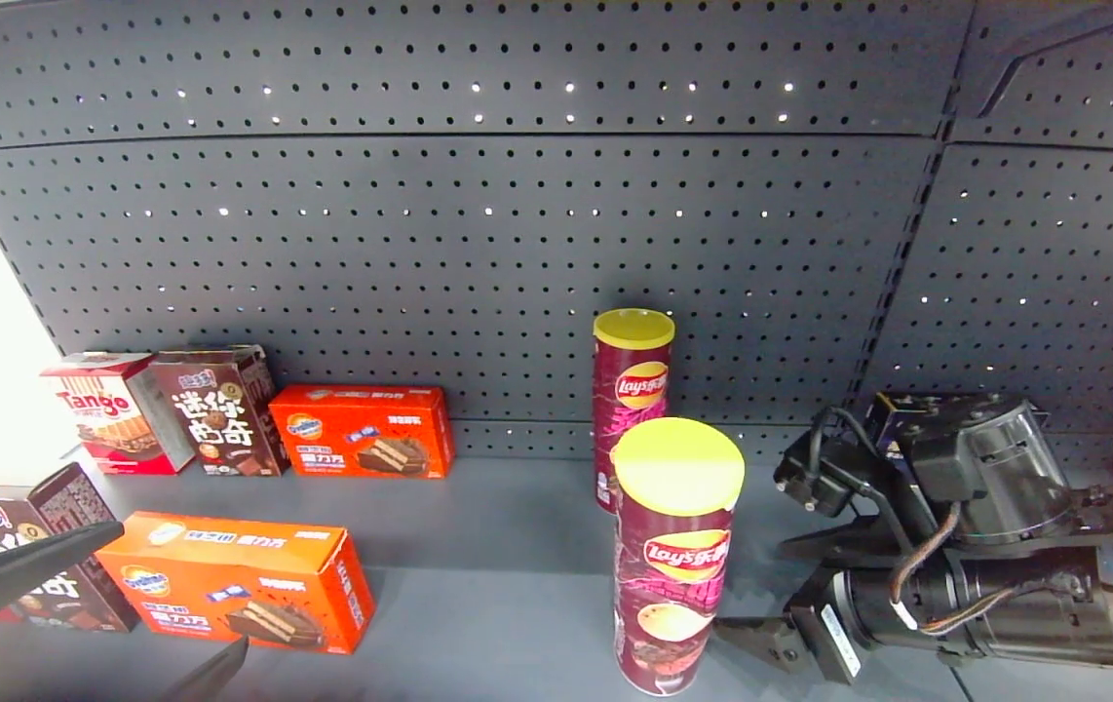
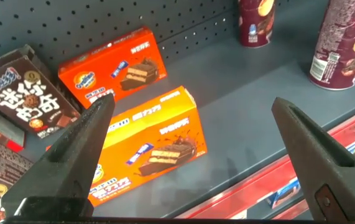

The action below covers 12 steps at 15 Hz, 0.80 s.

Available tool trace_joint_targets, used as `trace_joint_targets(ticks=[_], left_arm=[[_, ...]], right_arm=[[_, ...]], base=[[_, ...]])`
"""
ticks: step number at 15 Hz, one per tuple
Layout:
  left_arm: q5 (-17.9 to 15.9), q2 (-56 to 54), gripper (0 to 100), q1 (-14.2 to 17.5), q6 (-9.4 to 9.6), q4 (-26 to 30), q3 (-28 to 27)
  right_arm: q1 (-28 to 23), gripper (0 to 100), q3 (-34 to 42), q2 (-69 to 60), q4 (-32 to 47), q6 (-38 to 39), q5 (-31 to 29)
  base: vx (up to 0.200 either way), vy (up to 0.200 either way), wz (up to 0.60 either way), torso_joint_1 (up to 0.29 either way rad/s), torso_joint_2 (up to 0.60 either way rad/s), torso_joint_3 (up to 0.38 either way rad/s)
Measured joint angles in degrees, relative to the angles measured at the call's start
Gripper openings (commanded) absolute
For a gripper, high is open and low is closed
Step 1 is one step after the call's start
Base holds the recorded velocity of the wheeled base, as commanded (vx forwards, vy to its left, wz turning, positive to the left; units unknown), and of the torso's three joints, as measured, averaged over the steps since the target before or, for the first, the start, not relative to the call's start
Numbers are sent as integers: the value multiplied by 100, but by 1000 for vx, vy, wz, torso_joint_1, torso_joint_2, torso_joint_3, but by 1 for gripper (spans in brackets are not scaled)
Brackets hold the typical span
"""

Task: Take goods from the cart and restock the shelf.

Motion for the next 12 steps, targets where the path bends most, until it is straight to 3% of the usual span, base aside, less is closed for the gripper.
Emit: trace_joint_targets(ticks=[12], left_arm=[[-12,9,100,22,0,0,-11]], right_arm=[[4,100,207,-254,0,-2,-69]], base=[[0,0,0,0,0,0]])
